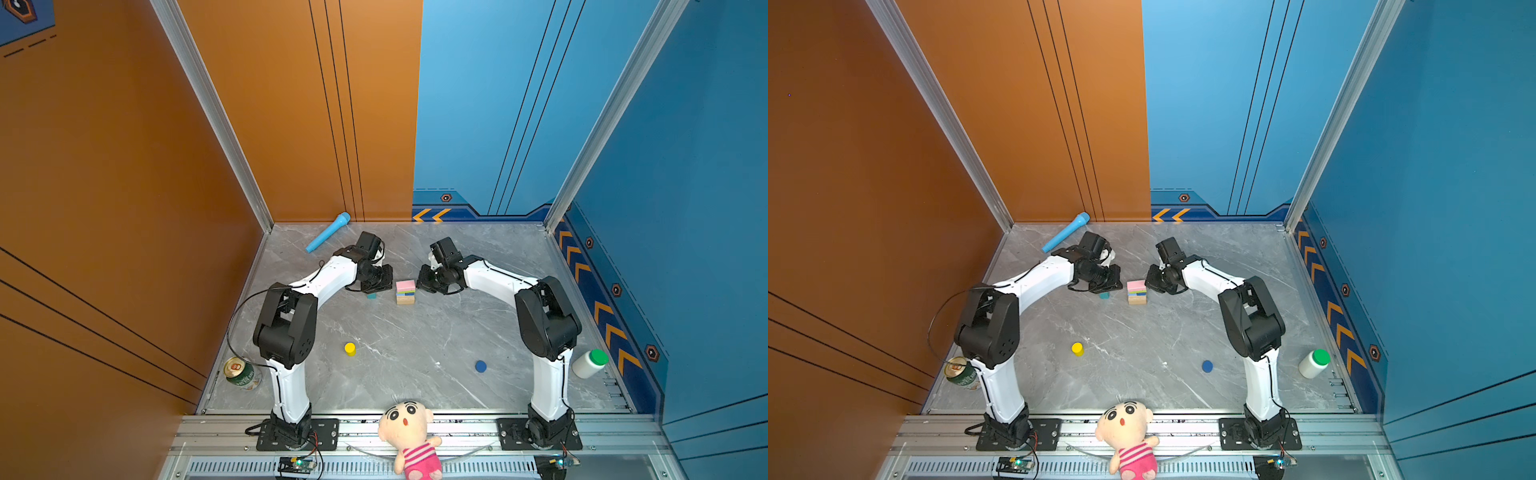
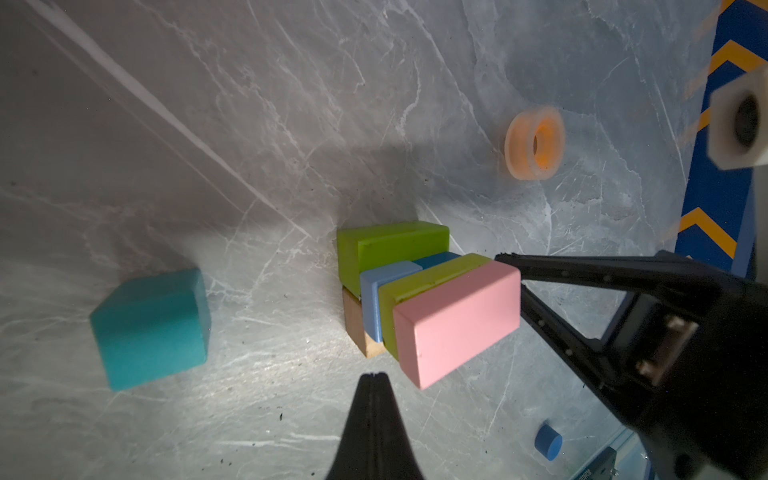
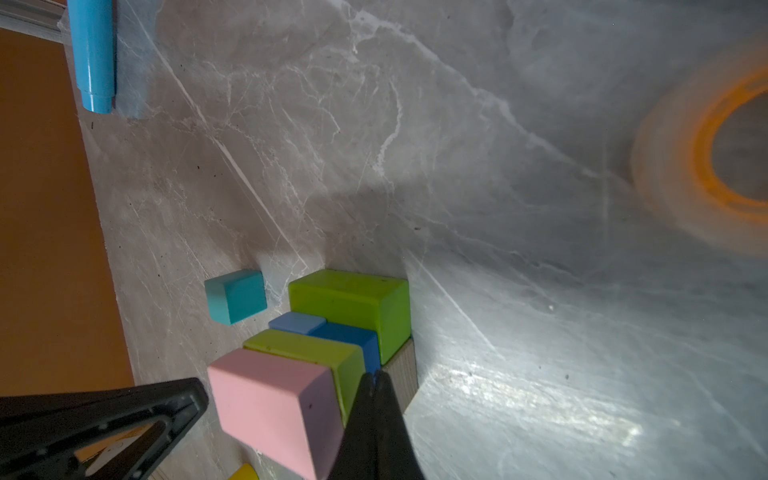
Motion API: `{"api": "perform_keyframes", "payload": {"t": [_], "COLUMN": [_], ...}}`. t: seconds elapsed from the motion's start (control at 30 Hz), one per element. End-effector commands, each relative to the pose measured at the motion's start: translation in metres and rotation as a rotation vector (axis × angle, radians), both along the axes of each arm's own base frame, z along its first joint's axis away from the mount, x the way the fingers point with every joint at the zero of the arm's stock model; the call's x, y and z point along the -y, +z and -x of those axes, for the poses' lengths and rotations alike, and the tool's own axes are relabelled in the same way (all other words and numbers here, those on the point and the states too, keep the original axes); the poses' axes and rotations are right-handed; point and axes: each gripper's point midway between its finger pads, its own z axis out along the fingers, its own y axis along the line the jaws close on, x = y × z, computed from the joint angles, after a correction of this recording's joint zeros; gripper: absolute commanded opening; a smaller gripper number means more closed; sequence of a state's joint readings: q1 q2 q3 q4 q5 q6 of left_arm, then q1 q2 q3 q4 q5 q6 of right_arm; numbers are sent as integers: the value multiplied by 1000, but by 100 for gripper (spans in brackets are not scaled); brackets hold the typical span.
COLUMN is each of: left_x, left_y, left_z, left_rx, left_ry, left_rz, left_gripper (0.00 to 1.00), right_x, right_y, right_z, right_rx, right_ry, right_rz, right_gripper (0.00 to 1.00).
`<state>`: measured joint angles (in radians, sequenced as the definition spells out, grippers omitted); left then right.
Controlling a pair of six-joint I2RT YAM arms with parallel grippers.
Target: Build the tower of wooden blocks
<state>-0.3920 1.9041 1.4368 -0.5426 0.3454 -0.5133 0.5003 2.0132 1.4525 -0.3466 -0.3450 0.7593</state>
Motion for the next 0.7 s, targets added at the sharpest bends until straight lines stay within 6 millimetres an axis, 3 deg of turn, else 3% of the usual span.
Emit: {"api": "perform_keyframes", "payload": {"t": [0.0, 0.67], "left_x": [0, 0], "left_y": [1, 0], "left_z": [-2, -1], "left_rx": [-11, -13], "left_ry": [-16, -14], "left_rz": [5, 4], "left_gripper": [0, 0], "right_x": [-8, -10], "right_y": [1, -1], "right_z": [0, 4], "right_rx": [-8, -16], "right_ry": [10, 18], "right_rz": [-12, -2], "right_gripper": [0, 0]}}
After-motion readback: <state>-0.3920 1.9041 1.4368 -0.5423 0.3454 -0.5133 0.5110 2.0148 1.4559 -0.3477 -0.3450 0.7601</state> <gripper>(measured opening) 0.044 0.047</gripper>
